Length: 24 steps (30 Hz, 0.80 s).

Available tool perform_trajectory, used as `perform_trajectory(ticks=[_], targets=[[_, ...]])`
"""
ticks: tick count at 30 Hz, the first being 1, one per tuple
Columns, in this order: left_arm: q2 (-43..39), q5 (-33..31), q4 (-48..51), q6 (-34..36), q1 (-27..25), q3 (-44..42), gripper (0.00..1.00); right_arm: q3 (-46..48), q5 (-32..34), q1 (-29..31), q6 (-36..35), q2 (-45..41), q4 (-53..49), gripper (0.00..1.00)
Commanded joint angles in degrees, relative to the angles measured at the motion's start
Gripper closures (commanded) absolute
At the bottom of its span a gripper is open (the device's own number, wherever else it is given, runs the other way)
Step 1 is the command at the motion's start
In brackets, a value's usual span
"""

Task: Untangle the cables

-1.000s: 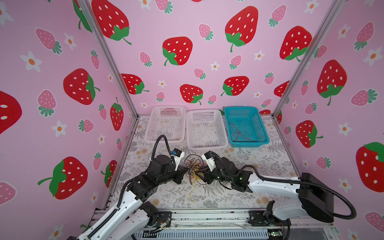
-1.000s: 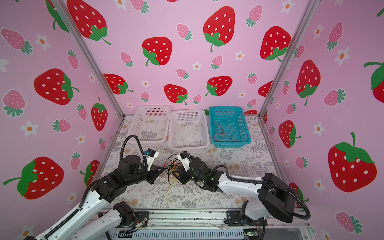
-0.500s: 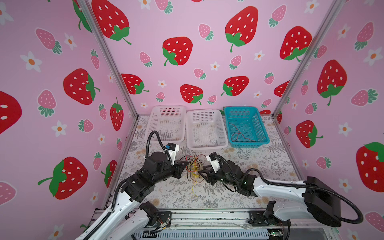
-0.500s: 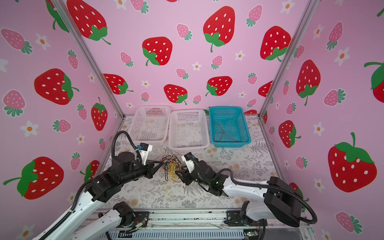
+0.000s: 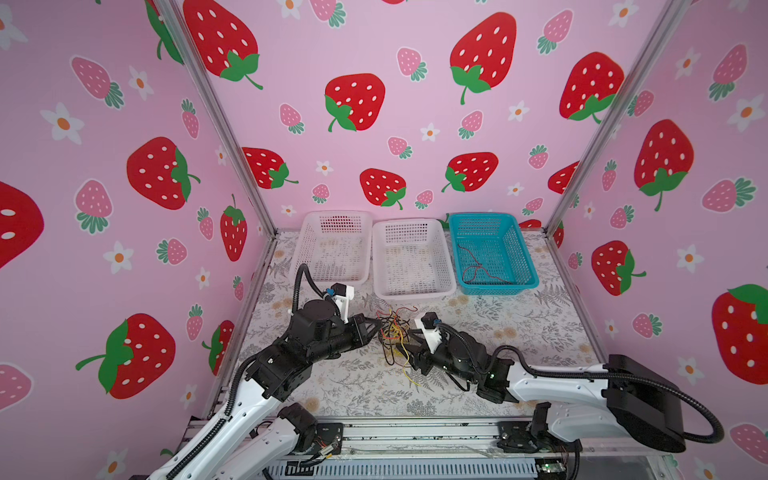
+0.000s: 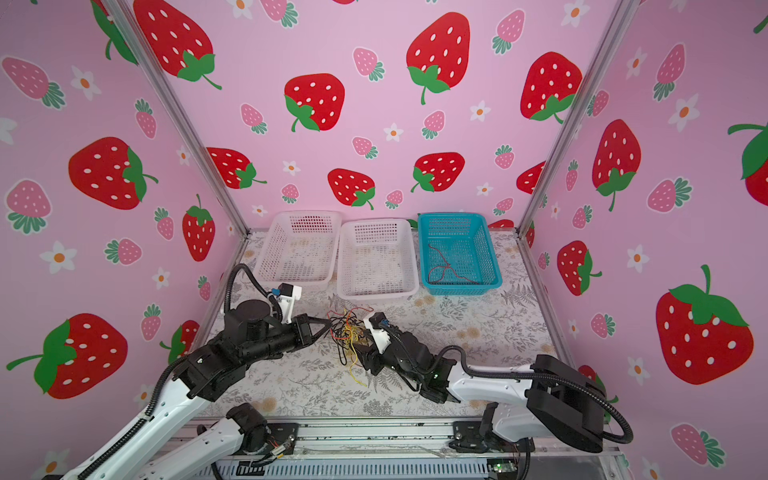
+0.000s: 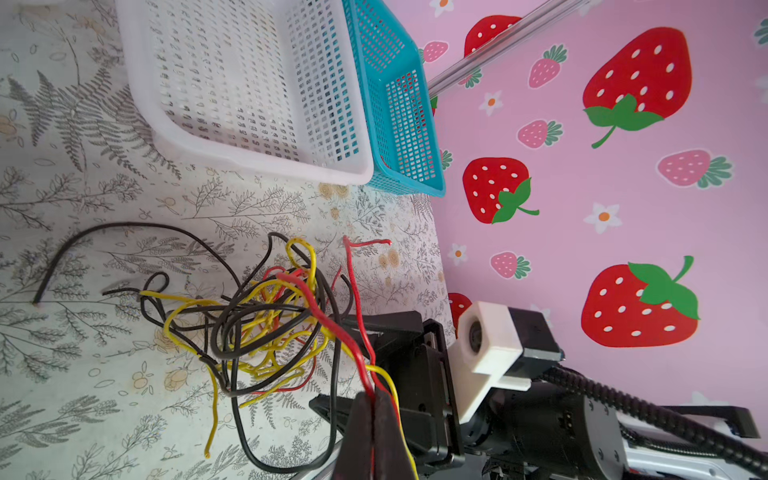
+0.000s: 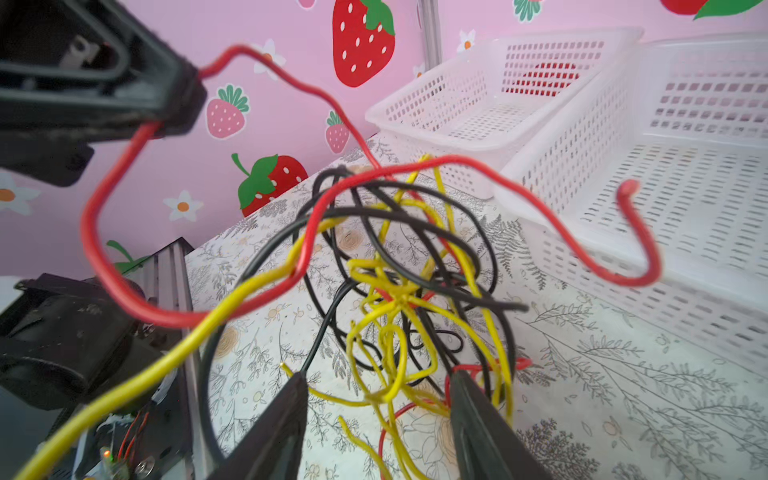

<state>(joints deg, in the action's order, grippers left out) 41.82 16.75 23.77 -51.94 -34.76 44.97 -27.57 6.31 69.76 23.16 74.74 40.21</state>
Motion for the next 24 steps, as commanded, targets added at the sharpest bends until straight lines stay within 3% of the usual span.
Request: perform_trajectory(ticks=[1,13,17,24], targets=[[-1.8,1.3,-4.9,-5.4,-0.8,-1.2,1.0,-0.1,3.6,0.2,-2.4,1.2,5.9,0.42],[-3.6,-0.3,-7.7,-10.1,-3.3,-2.3,1.0,-0.9,4.8,0.2,-2.1,7.2,12.5,0.48],[-3.6,0.0,-9.8,-12.1,-3.6,-3.3,1.0,-0.9,5.6,0.2,-2.0,8.5,14.2,0.6],[-3.9,-0.7,-10.7,-13.2,-3.9,-3.9,1.0,-1.6,3.4,0.3,-2.3,9.4,15.8,0.58]])
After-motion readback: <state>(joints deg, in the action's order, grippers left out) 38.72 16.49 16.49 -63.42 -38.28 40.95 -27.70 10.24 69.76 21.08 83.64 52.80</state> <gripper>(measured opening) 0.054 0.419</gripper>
